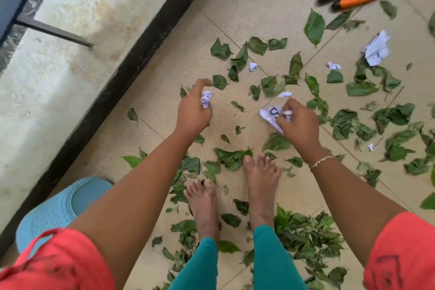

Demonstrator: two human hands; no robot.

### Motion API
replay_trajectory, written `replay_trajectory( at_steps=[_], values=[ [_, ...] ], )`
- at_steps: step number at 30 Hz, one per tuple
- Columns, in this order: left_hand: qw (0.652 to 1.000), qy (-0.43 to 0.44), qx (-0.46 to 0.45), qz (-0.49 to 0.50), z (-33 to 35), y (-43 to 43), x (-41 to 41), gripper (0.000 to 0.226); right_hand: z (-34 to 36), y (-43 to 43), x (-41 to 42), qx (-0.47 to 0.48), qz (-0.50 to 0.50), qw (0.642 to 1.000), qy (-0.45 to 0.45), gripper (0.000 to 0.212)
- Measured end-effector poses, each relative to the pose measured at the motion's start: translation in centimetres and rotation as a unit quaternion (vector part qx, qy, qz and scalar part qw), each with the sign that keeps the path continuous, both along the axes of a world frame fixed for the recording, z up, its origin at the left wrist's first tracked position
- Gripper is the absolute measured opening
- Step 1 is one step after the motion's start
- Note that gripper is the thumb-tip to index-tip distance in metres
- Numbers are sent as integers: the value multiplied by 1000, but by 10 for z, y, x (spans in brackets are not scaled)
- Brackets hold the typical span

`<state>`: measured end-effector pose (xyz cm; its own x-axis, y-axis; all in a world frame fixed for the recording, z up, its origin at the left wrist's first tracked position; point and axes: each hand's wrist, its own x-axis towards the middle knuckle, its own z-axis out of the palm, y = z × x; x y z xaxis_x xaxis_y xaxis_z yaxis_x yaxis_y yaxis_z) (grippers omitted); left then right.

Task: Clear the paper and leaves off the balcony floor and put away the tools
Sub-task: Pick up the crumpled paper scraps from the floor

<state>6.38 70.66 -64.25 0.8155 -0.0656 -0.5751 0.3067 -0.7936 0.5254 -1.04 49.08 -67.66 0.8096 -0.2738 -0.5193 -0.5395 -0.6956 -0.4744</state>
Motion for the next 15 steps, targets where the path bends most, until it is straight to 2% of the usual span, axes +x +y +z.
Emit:
replay_trajectory(
  at_steps=[1,4,6,8,10,12,15],
  values=[
    [1000,-1,9,-29,-3,-8,8,40,1,-5,-3,5,-20,1000,3,7],
    [995,-10,35,-91,-17,-33,28,26,-2,-21,-4,-38,-53,998,-4,13],
    [991,-25,63,-117,-25,-50,36,28,-6,-28,2,-60,-62,996,-11,19],
    [986,-55,92,-129,-32,-66,44,31,-9,-31,12,-51,-37,998,-9,34],
    [979,-86,123,-139,-38,-78,51,27,-14,-33,21,-70,47,996,5,48],
    [970,-108,148,-159,-43,-86,55,25,-20,-35,28,-106,118,987,21,42],
    [952,-119,168,-227,-49,-91,60,26,-25,-35,35,-133,146,980,26,21]
  ],
)
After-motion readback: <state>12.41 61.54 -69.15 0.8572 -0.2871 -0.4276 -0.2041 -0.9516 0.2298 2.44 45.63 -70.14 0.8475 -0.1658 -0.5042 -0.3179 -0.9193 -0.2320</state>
